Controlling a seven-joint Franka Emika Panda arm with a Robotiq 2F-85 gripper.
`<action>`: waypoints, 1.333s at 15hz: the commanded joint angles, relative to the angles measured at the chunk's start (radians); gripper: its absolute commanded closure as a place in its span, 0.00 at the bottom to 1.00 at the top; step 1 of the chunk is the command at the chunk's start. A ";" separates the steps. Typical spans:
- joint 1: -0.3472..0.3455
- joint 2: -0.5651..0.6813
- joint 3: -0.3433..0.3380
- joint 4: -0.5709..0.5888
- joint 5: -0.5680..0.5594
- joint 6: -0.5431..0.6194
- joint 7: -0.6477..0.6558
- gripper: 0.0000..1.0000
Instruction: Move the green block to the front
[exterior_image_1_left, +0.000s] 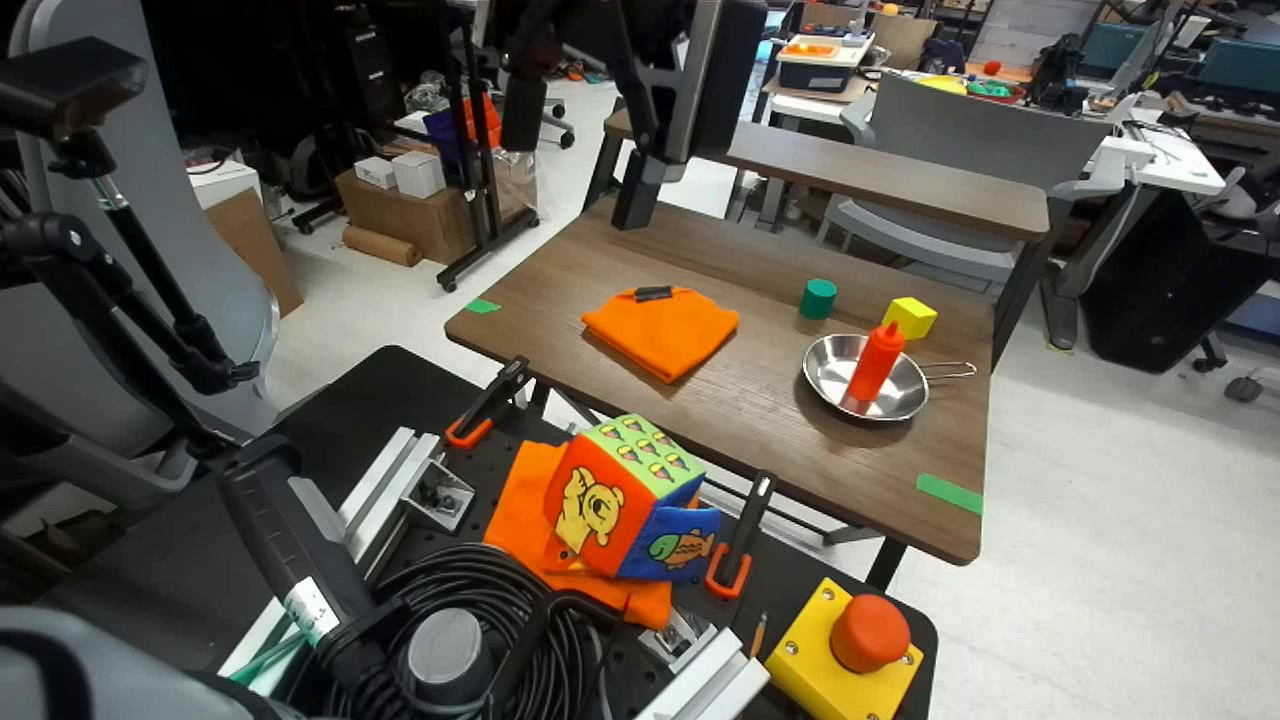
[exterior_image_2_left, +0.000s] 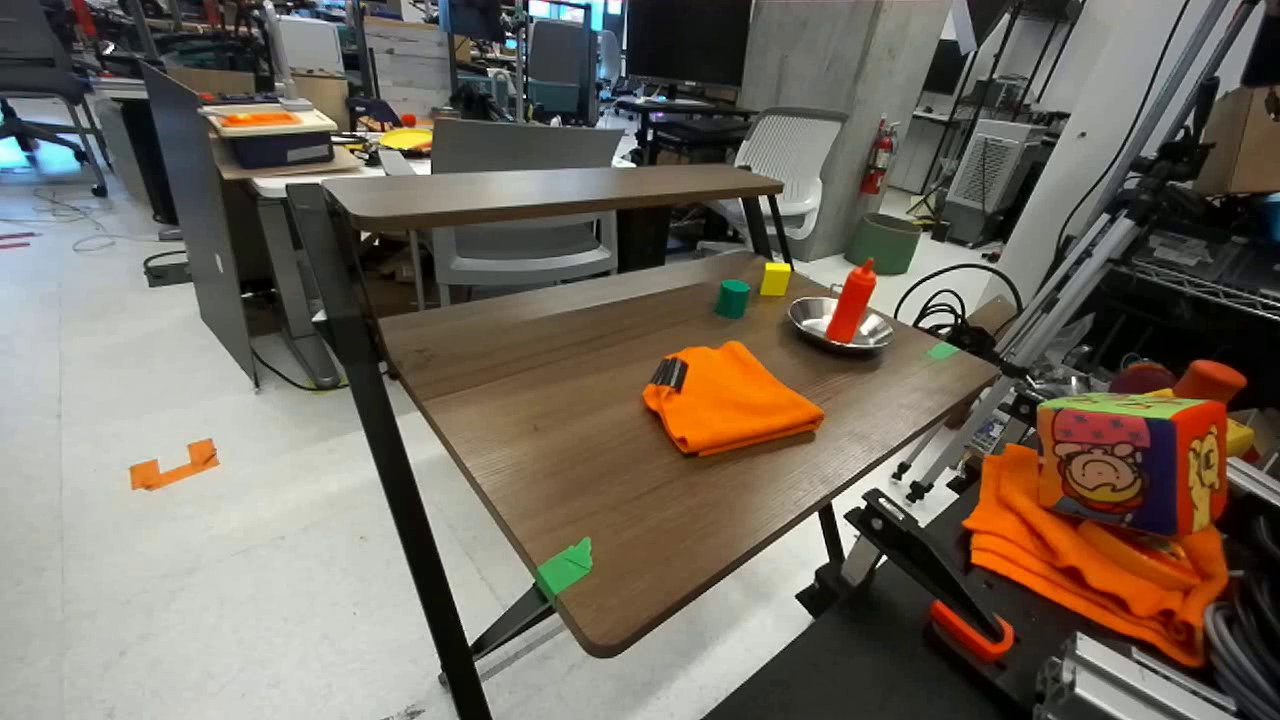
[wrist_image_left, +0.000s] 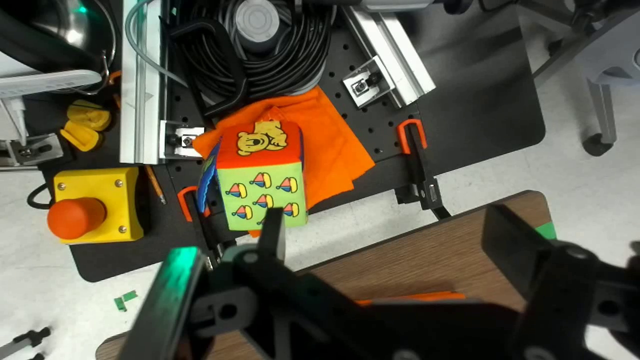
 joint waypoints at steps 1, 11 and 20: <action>-0.009 0.000 0.008 0.002 0.004 -0.004 -0.004 0.00; -0.042 0.151 0.003 0.110 -0.024 0.123 0.029 0.00; -0.116 0.623 -0.054 0.583 -0.178 0.268 0.005 0.00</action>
